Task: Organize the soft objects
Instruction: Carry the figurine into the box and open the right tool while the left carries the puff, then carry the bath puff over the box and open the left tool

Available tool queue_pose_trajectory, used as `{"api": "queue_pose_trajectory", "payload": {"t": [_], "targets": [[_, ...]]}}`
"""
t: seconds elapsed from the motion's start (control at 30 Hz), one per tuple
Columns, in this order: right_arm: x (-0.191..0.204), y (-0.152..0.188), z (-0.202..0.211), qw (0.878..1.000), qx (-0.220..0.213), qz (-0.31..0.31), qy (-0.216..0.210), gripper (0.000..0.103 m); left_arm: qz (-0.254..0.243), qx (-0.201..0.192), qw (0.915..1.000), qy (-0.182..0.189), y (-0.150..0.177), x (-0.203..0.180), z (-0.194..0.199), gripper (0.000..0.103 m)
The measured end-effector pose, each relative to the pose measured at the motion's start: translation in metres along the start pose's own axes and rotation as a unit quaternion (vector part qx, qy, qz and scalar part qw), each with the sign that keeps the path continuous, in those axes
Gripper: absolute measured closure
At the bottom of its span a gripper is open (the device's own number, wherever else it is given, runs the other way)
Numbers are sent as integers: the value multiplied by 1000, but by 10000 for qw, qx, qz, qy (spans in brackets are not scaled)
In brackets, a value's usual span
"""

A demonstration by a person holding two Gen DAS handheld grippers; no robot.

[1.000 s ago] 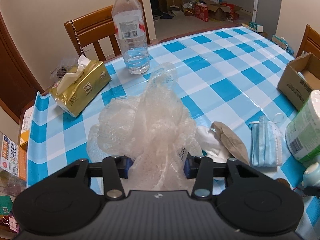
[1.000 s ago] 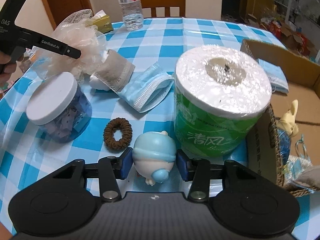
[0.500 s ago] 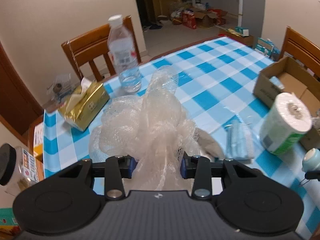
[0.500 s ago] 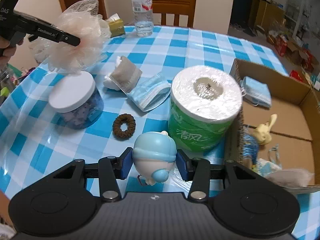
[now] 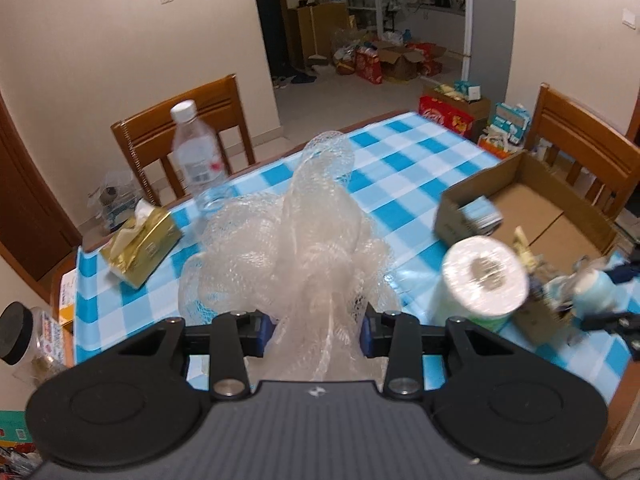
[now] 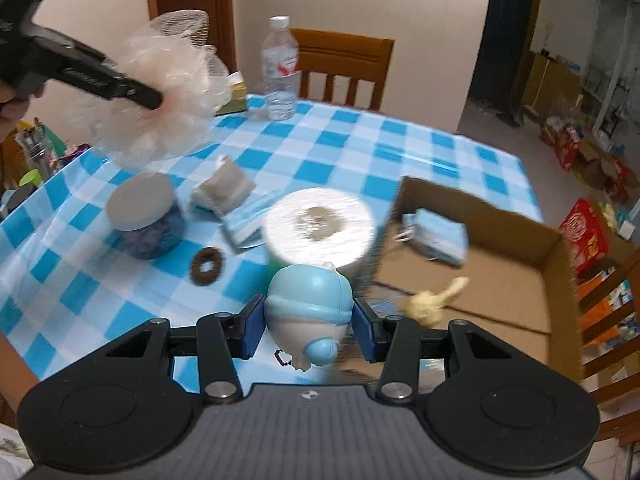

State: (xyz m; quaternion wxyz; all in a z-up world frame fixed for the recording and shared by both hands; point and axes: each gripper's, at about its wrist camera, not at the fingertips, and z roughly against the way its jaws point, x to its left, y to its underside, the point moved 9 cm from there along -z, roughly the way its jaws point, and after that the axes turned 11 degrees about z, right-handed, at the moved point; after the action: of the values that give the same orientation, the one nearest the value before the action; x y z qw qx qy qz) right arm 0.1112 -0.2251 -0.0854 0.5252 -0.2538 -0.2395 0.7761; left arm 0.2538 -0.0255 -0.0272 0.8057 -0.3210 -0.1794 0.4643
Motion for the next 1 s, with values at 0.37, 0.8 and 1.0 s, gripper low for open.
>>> {"api": "queue_pose_trajectory", "payload": {"t": [0.37,0.8,1.0], "targets": [[-69,27,-28,9994,193,-167,242,47,-145,-36,9992,363,-21,-82,2,65],[-89,49,-5,9976,-252,-595,239,2,-814,-309,9906,1058,-74,-199,-22,65],[-99,59,9,9955,-367,-752,445,0,-1104,-218,9793,1680,-88,-272,-55,65]]}}
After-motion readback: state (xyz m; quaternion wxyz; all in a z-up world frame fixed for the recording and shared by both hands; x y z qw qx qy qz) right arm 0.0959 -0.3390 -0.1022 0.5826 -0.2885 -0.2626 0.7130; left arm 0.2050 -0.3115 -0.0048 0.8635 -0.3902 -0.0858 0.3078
